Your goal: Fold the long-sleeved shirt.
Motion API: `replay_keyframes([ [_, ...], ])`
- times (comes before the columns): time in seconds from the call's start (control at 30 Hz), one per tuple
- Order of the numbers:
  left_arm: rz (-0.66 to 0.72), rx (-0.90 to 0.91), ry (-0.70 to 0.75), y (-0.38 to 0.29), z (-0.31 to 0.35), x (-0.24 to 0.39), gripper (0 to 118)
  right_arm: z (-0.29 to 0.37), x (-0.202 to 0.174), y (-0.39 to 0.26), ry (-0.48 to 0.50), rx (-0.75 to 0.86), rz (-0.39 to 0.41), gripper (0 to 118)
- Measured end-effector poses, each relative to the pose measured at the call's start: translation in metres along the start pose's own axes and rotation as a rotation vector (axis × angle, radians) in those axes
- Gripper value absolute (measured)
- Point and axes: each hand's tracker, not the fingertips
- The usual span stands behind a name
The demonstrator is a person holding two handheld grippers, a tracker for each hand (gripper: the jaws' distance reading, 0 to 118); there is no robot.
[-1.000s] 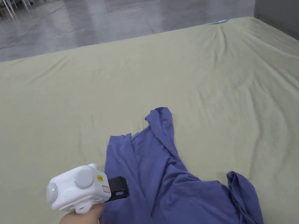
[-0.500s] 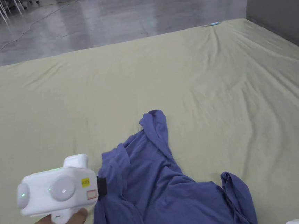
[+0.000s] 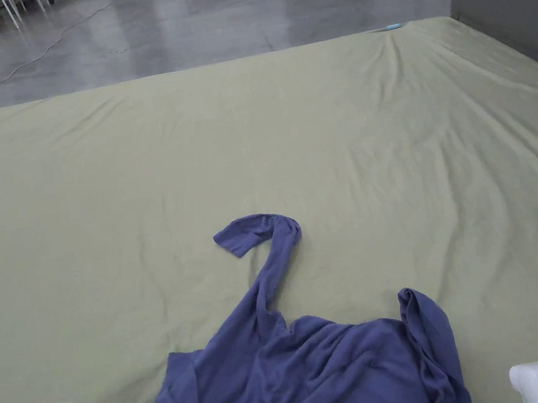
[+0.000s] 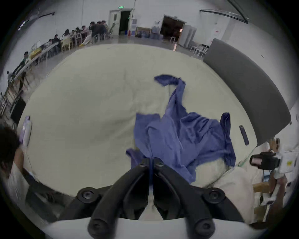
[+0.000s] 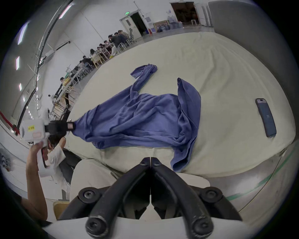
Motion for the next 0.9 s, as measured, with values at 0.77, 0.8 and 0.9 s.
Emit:
replay_keyframes([
  [0.77,0.063,-0.069,-0.071,-0.024,-0.019,-0.008,0,-0.051,0.031,0.089,-0.169,-0.037,0.038,91],
  [0.8,0.061,-0.065,-0.073,-0.024,-0.018,-0.007,0,-0.058,0.032,0.098,-0.143,0.041,0.038,115],
  [0.9,0.067,-0.057,-0.082,-0.022,-0.016,-0.007,0,-0.106,0.052,0.137,-0.198,-0.031,-0.009,116],
])
